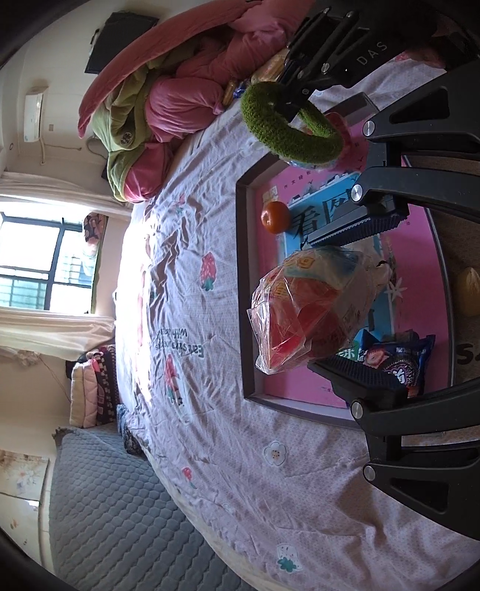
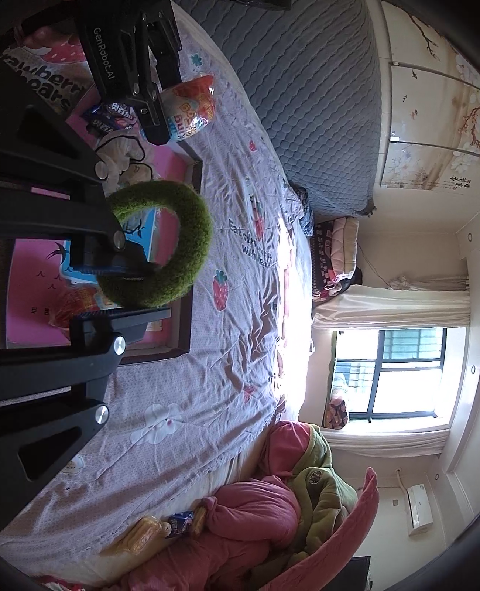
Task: Organize objects
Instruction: 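Lower the green ring and snack bag onto the book inside the box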
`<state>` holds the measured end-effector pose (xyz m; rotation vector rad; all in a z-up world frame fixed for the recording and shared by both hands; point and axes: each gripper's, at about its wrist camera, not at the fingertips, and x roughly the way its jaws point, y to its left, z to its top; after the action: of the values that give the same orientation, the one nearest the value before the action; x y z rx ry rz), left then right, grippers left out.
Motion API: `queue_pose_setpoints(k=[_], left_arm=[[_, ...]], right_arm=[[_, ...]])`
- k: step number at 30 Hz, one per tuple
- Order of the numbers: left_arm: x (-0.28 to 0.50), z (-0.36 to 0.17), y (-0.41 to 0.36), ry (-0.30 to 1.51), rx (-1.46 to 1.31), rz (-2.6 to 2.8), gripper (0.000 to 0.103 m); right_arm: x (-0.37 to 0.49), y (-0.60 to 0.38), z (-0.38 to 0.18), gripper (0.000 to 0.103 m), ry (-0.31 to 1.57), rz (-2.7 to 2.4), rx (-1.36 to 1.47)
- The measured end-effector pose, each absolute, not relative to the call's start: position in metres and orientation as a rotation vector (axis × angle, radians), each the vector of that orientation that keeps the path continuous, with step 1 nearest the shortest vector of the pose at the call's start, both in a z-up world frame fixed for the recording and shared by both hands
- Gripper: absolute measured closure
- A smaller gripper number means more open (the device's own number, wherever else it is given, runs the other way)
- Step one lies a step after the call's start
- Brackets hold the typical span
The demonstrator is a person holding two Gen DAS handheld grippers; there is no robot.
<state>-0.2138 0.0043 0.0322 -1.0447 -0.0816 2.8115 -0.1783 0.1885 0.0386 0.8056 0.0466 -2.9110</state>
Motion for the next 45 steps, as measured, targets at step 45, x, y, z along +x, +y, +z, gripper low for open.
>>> queue_pose_setpoints(k=[45], left_arm=[[-0.212, -0.017, 0.026, 0.051, -1.282, 2.643, 0.042]], right_arm=[[-0.184, 0.160, -0.011, 0.088, 0.359, -2.762, 1.116]])
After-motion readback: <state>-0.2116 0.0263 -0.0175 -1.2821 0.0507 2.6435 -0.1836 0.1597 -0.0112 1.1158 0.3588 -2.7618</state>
